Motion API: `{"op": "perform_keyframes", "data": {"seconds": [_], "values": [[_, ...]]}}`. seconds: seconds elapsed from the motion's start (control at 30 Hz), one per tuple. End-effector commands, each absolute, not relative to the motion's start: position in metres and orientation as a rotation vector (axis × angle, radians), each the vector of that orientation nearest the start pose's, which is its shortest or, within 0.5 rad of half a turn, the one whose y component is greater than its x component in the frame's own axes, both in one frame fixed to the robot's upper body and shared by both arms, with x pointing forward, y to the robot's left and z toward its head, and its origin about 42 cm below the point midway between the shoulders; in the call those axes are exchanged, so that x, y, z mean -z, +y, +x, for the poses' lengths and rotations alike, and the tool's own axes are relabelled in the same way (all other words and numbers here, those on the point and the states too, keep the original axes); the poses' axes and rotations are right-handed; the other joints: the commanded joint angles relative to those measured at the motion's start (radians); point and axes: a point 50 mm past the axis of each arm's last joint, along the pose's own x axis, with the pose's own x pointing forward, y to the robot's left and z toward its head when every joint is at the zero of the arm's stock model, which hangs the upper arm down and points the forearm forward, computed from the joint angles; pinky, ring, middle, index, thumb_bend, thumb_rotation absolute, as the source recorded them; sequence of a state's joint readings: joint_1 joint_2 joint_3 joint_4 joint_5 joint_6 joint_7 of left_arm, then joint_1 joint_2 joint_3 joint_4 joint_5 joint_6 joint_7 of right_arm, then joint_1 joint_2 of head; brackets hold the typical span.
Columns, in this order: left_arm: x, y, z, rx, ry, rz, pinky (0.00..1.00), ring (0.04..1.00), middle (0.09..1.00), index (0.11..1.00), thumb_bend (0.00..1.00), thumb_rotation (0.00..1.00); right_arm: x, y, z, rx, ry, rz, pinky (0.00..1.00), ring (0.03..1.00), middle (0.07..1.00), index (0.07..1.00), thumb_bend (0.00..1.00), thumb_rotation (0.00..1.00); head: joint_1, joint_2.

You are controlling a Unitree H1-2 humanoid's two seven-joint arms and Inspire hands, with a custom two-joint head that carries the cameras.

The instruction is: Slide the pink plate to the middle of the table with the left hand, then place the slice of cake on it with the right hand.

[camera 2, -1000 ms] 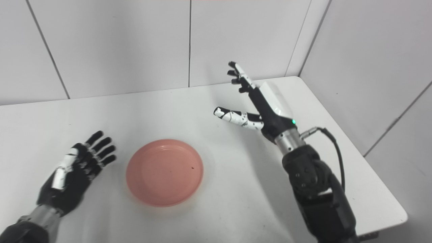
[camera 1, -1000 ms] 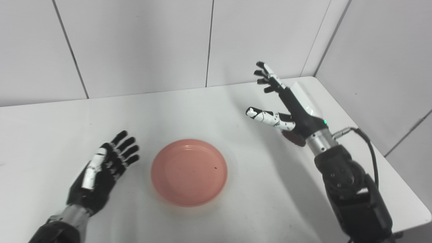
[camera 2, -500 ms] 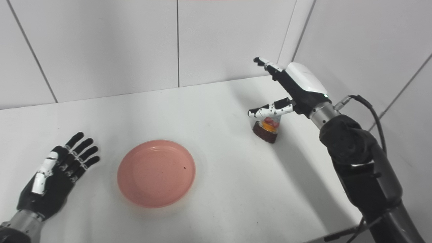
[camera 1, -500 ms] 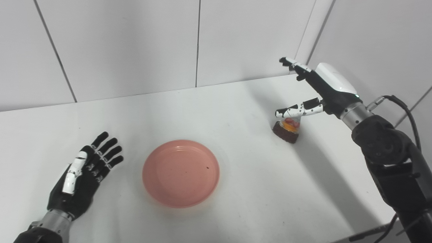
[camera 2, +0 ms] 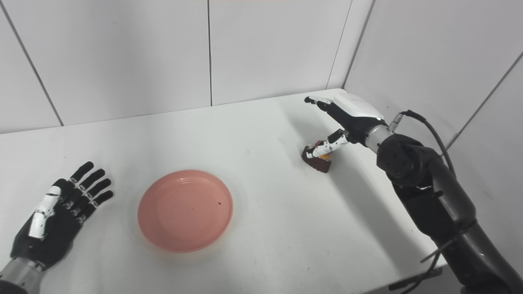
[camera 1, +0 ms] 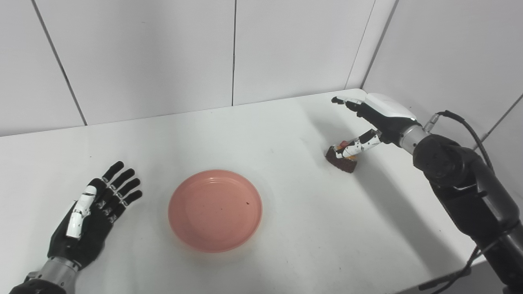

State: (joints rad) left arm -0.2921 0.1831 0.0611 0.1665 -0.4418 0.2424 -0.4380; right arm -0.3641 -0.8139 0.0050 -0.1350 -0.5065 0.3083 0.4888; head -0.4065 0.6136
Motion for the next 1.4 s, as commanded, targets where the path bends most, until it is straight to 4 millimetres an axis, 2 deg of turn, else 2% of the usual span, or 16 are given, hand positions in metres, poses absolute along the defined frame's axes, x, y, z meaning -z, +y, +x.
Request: {"op": "perform_keyframes", "data": {"seconds": [0.0,0.2,0.47,0.87,1.17,1.37], "values": [[-0.103,0.263,0.354,0.398,0.217,-0.27,0.86,0.898,0.912,0.907,0.45,0.85,-0.333,-0.415,0.372,-0.05,0.034,-1.31,0.82,0.903,0.923,0.901,1.0,0.3,-0.001,0.002],[-0.104,0.265,0.354,0.397,0.22,-0.283,0.86,0.896,0.909,0.904,0.45,0.85,-0.322,-0.415,0.385,-0.083,0.053,-1.306,0.8,0.877,0.903,0.897,1.0,0.31,-0.005,0.007],[-0.105,0.269,0.354,0.399,0.218,-0.284,0.86,0.896,0.908,0.901,0.45,0.84,-0.318,-0.419,0.396,-0.086,0.118,-1.346,0.83,0.918,0.943,0.906,1.0,0.35,-0.007,0.015],[-0.108,0.271,0.351,0.403,0.217,-0.282,0.86,0.895,0.908,0.903,0.45,0.85,-0.313,-0.417,0.402,-0.102,0.179,-1.404,0.8,0.922,0.958,0.908,1.0,0.36,-0.006,0.03],[-0.11,0.273,0.35,0.409,0.216,-0.285,0.86,0.903,0.917,0.912,0.45,0.85,-0.319,-0.421,0.401,-0.14,0.244,-1.47,0.81,0.922,0.957,0.897,1.0,0.38,-0.007,0.041],[-0.111,0.273,0.35,0.409,0.217,-0.284,0.86,0.903,0.917,0.912,0.45,0.84,-0.319,-0.423,0.4,-0.155,0.258,-1.495,0.81,0.917,0.947,0.887,1.0,0.34,-0.006,0.046]]}}
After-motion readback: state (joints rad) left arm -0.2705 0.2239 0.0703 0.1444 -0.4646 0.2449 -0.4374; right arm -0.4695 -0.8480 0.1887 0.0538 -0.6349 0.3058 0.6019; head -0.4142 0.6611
